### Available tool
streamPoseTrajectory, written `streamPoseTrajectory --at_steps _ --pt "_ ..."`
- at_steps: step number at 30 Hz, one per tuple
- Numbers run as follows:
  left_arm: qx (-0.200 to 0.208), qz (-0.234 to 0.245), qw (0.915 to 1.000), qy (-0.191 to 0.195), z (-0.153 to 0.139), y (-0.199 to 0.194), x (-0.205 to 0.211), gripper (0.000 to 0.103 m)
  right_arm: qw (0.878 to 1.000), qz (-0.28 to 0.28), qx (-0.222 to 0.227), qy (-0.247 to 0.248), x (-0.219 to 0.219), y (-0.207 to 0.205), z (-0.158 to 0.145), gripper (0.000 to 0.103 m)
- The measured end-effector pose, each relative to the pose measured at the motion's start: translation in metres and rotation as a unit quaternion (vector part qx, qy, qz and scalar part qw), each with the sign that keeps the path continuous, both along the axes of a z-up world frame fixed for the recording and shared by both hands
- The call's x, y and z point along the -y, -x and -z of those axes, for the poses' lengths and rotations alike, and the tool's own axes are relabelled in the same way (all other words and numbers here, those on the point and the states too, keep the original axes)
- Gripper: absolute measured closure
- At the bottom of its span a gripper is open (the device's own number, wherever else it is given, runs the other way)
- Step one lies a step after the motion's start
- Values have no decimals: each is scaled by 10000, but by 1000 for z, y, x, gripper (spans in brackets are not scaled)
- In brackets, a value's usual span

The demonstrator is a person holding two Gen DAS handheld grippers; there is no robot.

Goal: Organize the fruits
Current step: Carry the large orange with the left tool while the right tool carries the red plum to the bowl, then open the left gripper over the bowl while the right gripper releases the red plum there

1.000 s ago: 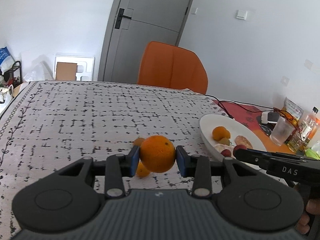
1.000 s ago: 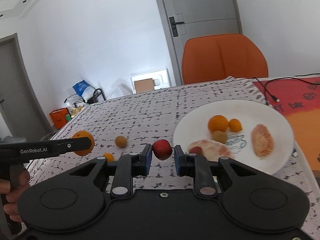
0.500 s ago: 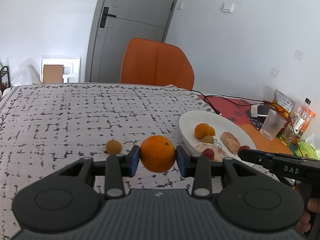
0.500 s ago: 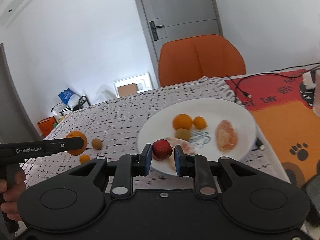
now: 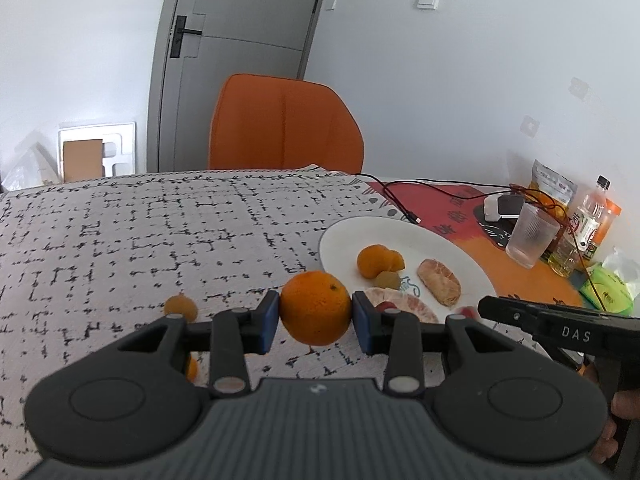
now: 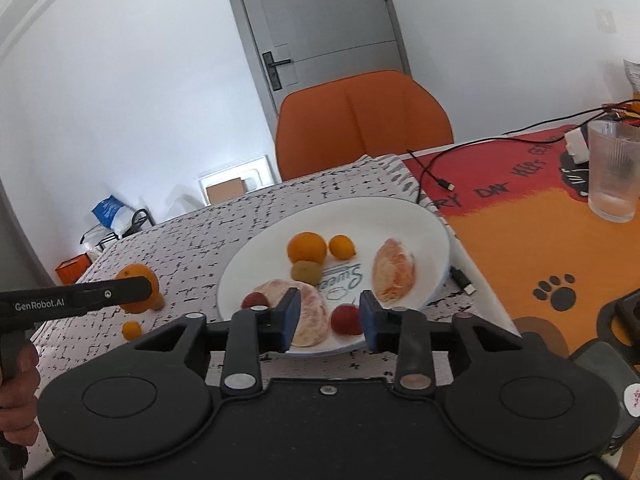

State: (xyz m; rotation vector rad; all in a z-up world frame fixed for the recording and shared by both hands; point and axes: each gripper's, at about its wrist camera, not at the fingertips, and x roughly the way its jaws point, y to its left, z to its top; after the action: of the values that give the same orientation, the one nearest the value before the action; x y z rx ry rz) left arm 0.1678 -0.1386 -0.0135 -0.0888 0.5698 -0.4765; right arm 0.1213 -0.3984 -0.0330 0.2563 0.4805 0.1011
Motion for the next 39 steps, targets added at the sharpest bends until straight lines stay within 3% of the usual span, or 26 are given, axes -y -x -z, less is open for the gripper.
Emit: streamPoseTrajectory --at_steps 31,39 --pt "-10 458 9984 -334 4 -48 53 65 9997 144 17 -202 16 8 7 66" --pt "16 330 9990 -307 1 -47 47 62 9996 177 -20 -215 15 6 9 61"
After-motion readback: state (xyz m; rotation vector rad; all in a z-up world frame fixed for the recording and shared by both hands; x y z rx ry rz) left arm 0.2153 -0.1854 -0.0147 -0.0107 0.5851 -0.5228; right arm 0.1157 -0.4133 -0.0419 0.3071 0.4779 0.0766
